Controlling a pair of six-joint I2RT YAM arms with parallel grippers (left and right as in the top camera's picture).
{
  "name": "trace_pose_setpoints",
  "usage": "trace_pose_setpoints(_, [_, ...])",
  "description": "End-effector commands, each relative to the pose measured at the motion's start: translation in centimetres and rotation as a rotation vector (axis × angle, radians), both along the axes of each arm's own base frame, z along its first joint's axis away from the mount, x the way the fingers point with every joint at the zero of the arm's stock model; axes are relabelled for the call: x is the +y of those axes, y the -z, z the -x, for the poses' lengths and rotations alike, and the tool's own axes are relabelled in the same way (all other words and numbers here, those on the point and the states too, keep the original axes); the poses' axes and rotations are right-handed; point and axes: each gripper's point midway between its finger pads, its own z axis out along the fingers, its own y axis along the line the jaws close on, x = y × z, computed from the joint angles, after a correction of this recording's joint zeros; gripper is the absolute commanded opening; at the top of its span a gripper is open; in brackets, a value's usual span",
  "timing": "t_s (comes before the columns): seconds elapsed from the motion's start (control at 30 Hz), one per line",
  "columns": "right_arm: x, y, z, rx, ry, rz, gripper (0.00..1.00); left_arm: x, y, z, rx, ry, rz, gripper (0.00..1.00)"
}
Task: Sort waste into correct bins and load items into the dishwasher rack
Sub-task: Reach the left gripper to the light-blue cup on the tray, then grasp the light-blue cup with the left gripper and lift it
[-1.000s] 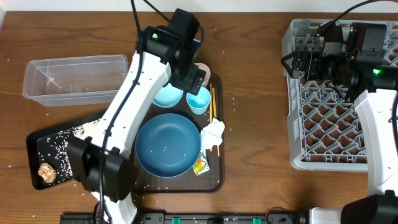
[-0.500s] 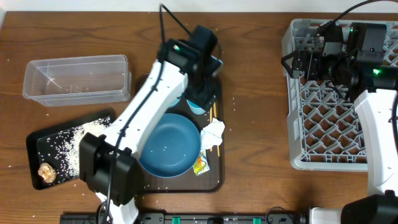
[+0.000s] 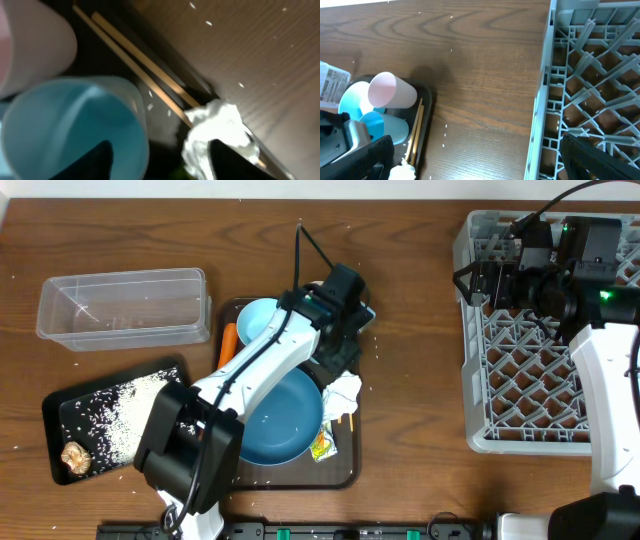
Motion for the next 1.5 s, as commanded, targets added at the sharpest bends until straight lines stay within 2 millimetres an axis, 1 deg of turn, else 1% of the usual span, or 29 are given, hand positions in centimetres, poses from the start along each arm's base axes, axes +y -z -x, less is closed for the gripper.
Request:
trace_pose_setpoints(0.0, [0.2,-0.7,-0.3,-0.017,0.001,0.002,0.99,0.2,1.0,-0.3,-0.023,0.015,-0.009,0.48])
trace_pose_setpoints(0.03, [0.2,-0.7,-0.3,-0.017,0.001,0.002,0.99,0.2,1.2,-0.3,-0.028,0.015,-0.007,0.43])
trace_pose_setpoints(0.07, [0.2,-0.7,-0.3,-0.016,0.001,0.002,0.99,0.2,1.4,-0.4,-0.033,0.015,-0.004,0.41])
trace_pose_setpoints(0.23, [0.2,-0.7,-0.2,-0.014,0.001,0.002,0.99,0.4,2.6,-0.1,-0.031,0.015,-0.005,0.39])
trace_pose_setpoints(0.27, [0.2,-0.7,-0.2,-0.014,0.001,0.002,0.99,0.4,2.7,0.0,-0.029,0.015,-0.006,0.36])
trace_pose_setpoints(0.33, [0.2,-0.7,-0.2,-0.014,0.001,0.002,0.99,0.5,2.8,0.1,-0.027,0.015,-0.007,0.27])
trace_pose_setpoints(0.37, [0.2,-0.7,-0.2,-0.014,0.001,0.002,0.99,0.5,2.8,0.1,-0.028,0.015,-0.007,0.21])
trace_pose_setpoints(0.4, [0.2,-0.7,-0.2,-0.014,0.001,0.002,0.99,0.4,2.8,0.0,-0.028,0.014,-0.007,0.11])
trace_pose_setpoints(0.43, [0.2,-0.7,-0.2,-0.014,0.001,0.002,0.99,0.4,2.7,0.0,-0.029,0.014,-0.006,0.06])
trace_pose_setpoints(0.6, [0.2,-0.6,-0.2,-0.01,0.001,0.001,0.99,0.3,2.5,-0.1,-0.027,-0.03,0.007,0.06])
trace_pose_setpoints(0.7, [0.2,-0.6,-0.1,-0.007,0.001,0.001,0.99,0.2,1.6,-0.2,-0.027,-0.065,0.02,0.06])
trace_pose_setpoints(0.77, [0.2,-0.5,-0.1,-0.005,0.001,0.0,0.94,0.1,0.4,-0.4,-0.034,-0.087,0.032,0.06])
trace_pose_setpoints(0.8, [0.2,-0.5,-0.1,-0.005,0.003,-0.002,0.93,0.0,-0.4,-0.5,-0.042,-0.096,0.042,0.06])
trace_pose_setpoints(0.93, [0.3,-0.6,-0.1,0.001,0.019,-0.022,0.97,-0.2,-4.2,-1.1,-0.101,-0.147,0.105,0.06])
trace_pose_setpoints(1.03, [0.5,-0.7,-0.1,0.0,0.008,-0.035,0.99,0.2,-6.8,-1.3,-0.143,-0.191,0.156,0.06])
trace_pose_setpoints(1.23, [1.4,-1.1,0.1,-0.005,-0.029,-0.076,0.99,1.3,-10.5,-1.0,-0.136,-0.253,0.288,0.06])
trace_pose_setpoints(1.37, [3.4,-2.2,0.5,-0.043,-0.145,-0.154,0.99,1.9,-13.2,-1.0,-0.085,-0.286,0.457,0.06])
trace_pose_setpoints(1.43, [4.9,-3.3,0.8,-0.082,-0.235,-0.218,0.99,2.1,-14.9,-1.0,-0.036,-0.278,0.587,0.06])
trace_pose_setpoints(1.47, [5.4,-3.7,0.9,-0.097,-0.263,-0.238,0.99,2.1,-15.5,-1.0,-0.016,-0.273,0.634,0.06])
